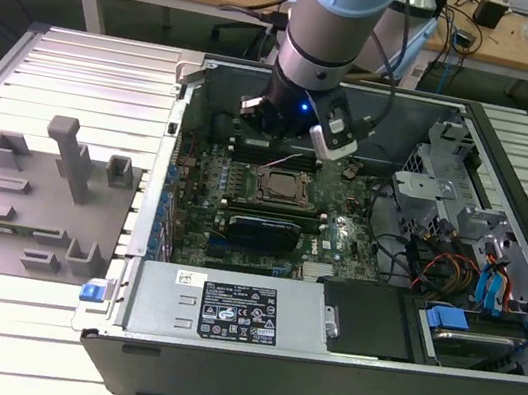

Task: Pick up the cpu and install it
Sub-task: 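Install the first cpu locking lever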

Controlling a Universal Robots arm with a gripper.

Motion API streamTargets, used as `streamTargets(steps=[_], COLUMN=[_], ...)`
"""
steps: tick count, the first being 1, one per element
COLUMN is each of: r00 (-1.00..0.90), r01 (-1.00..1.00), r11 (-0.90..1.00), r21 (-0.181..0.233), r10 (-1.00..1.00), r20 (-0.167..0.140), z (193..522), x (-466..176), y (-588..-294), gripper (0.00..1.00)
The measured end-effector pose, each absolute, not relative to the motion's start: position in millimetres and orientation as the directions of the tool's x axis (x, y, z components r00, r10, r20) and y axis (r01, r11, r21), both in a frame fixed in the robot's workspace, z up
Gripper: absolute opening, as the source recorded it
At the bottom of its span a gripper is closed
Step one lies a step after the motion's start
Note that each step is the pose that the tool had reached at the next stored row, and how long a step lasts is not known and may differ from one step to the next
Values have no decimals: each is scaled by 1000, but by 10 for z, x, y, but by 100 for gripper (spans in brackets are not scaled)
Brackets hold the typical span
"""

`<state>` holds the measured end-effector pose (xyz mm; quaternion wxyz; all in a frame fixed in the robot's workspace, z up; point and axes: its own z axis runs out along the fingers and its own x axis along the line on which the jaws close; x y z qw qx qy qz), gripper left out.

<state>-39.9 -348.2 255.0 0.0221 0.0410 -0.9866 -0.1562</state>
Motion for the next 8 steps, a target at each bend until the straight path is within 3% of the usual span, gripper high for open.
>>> streamTargets(steps=[8], r00=[-999], r01=[-2], r11=[968], r21=[250], r10=[-11], r20=[34], z=[2547], x=[-398], y=[-3481], gripper=[11])
